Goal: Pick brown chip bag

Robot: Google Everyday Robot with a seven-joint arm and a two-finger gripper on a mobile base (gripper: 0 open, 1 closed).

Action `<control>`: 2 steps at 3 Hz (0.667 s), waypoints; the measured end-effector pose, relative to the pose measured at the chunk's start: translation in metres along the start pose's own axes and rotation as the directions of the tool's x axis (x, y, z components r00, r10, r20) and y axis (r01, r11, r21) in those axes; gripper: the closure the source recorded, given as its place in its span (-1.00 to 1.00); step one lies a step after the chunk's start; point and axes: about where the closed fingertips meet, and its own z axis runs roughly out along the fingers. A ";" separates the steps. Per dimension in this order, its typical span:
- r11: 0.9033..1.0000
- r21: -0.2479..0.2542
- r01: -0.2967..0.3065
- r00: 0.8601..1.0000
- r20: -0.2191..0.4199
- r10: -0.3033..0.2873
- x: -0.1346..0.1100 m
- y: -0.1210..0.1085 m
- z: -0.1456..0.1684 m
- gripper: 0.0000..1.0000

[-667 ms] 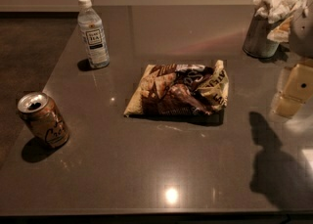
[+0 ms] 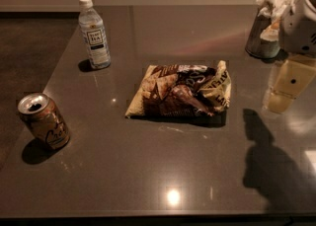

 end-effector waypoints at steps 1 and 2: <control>1.000 -0.030 0.008 0.999 0.031 -0.007 -0.042 -0.019 0.028 -1.00; 0.998 -0.060 0.005 0.995 0.097 0.000 -0.088 -0.038 0.060 -1.00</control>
Offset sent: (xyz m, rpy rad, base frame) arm 0.1162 0.1325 -0.0510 0.1936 0.0513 0.0539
